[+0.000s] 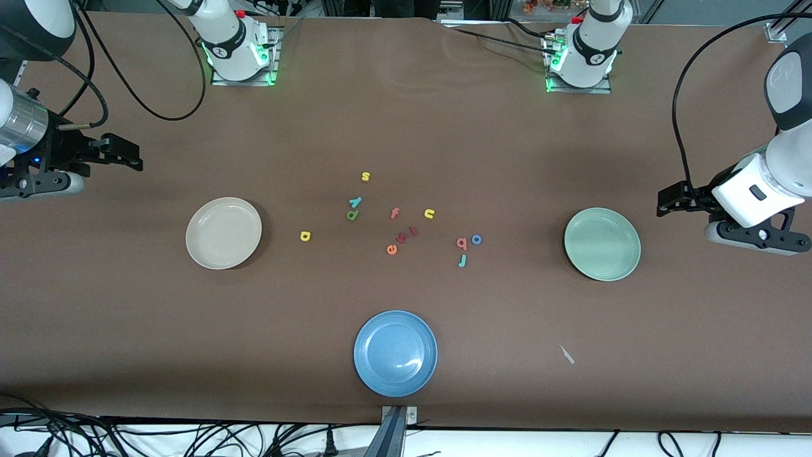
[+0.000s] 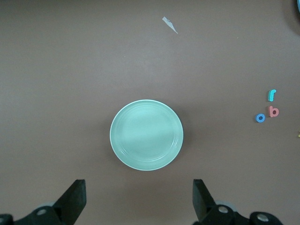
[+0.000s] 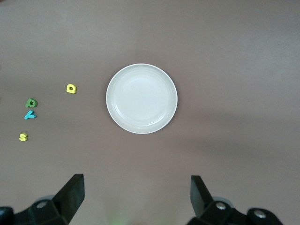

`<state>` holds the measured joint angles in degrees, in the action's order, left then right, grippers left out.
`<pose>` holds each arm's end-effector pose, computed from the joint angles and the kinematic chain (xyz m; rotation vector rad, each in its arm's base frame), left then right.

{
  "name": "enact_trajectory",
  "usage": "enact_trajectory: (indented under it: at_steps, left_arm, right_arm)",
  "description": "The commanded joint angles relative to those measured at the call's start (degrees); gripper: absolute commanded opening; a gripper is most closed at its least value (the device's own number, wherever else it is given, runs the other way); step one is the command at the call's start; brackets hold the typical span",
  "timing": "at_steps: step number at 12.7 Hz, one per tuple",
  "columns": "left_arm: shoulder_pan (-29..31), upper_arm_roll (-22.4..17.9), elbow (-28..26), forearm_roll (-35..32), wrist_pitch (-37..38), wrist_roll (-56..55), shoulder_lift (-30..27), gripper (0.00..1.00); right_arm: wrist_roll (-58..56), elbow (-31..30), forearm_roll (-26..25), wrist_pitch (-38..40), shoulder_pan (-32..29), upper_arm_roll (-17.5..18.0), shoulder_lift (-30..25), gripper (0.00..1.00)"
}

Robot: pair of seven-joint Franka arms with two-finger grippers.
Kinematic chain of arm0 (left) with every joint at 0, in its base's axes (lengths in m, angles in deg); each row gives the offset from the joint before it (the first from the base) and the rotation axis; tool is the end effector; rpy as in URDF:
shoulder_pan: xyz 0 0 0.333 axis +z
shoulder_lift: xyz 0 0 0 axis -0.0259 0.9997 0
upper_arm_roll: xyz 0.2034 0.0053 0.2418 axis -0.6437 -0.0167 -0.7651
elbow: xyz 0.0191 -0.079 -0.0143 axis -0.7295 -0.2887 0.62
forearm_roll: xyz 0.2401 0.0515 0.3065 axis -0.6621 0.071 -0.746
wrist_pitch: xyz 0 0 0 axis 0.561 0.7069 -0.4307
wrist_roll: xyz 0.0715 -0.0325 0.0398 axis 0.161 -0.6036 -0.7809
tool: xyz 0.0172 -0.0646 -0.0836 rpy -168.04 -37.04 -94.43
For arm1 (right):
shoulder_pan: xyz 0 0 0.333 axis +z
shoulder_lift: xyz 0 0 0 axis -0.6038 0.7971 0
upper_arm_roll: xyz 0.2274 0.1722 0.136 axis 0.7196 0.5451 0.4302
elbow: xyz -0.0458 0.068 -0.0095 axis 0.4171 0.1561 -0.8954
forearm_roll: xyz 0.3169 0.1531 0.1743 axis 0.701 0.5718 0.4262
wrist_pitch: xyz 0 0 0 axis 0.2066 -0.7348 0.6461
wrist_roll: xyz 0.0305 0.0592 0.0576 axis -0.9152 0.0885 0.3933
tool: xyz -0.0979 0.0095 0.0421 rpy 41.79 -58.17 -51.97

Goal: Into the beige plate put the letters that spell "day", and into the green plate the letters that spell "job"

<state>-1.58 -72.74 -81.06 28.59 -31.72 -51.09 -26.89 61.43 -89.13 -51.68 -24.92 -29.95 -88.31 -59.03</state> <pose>0.6260 -0.0175 0.5277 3.1150 -0.2585 -0.0930 0.5779 0.0198 0.5621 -3.1190 -0.1959 0.1796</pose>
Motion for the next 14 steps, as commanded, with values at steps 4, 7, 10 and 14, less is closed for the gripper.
enact_trajectory:
  at_steps: [4,7,10,14]
  left_arm:
    - [0.2,0.0,1.2,0.7,1.0,1.1,0.3,1.0]
    - [0.2,0.0,1.2,0.7,1.0,1.1,0.3,1.0]
    - [0.2,0.0,1.2,0.7,1.1,1.1,0.4,1.0]
    - [0.2,0.0,1.2,0.7,1.1,1.1,0.3,1.0]
  right_arm:
    - [-1.1,1.6,0.4,-0.5,-0.2,0.1,0.8,1.0]
    - [-1.2,1.6,0.6,-0.5,-0.4,0.1,0.8,1.0]
    - [-0.5,1.4,0.9,-0.4,-0.2,0.1,0.7,1.0]
    - [-0.6,0.9,0.9,-0.2,-0.2,0.1,0.7,1.0]
